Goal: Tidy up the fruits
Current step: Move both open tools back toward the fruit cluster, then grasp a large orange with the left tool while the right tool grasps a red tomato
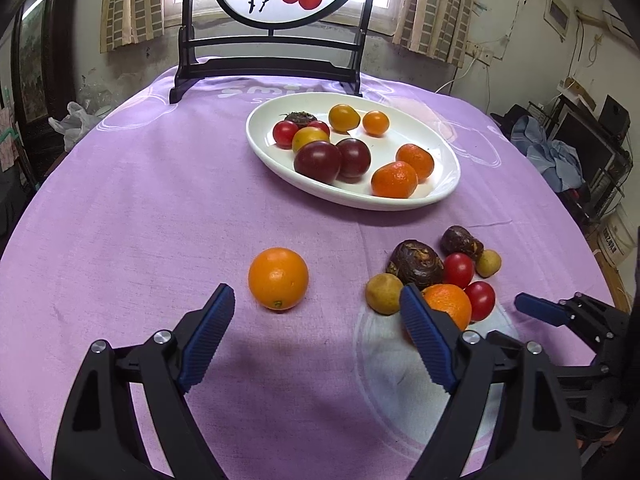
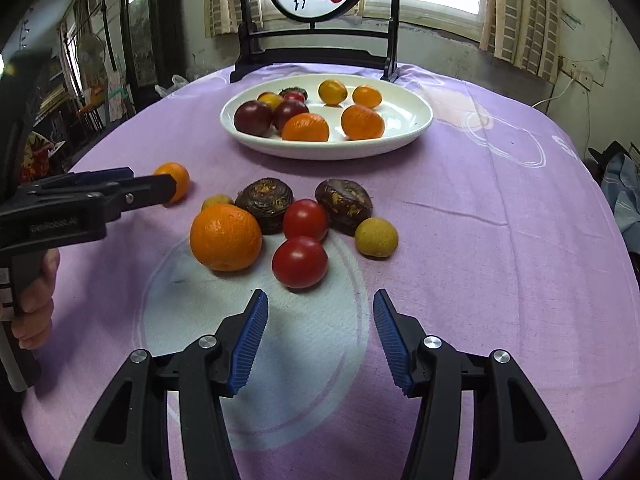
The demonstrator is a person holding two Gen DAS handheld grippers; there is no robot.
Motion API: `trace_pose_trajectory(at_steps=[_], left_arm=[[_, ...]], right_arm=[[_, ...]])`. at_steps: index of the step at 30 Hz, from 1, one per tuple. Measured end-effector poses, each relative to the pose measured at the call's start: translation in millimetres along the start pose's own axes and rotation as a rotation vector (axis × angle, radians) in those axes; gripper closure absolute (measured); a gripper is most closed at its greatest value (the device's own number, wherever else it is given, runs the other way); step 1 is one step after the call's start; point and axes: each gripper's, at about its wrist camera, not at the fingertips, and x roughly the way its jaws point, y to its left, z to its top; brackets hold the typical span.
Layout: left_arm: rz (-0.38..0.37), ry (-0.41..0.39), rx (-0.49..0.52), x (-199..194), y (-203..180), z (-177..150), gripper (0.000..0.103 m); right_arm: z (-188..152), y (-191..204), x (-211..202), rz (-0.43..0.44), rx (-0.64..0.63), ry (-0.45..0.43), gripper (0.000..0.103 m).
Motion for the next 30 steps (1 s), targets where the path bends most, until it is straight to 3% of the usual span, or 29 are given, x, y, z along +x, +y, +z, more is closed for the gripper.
trace_pose_trajectory(at_steps=[11, 12, 13, 17, 20, 24, 30], left_arm=[[-0.045, 0.009, -0.006, 0, 0, -3, 0.02], [-0.067, 0.019, -0.009, 1, -1, -3, 0.02], [-0.088, 0.032, -0.015, 2, -1, -4, 0.02], [-0.103, 0.047, -0.006, 5, -6, -6, 0.02], [-0.099, 0.038, 0.031, 4, -14, -10, 0.02], [-0.143, 0.098, 0.04, 12, -25, -15, 0.02], [-0.105, 0.117, 0.086, 16, -44, -20, 0.02]], right_arm=[[18, 16, 28, -0.037, -0.058, 0.026, 0.052], [19, 16, 28, -0.036, -0.061, 0.019, 0.058], [20, 16, 29, -0.022, -0.062, 0.018, 0.071], [21, 15, 28, -0.014, -0.056, 0.015, 0.071], [19, 11, 20, -0.058, -0.052, 0.006, 0.071], [16, -2, 2, -0.053, -0.017, -0.026, 0.071], [9, -28, -5, -0.052, 0.058, -0.032, 0.071]])
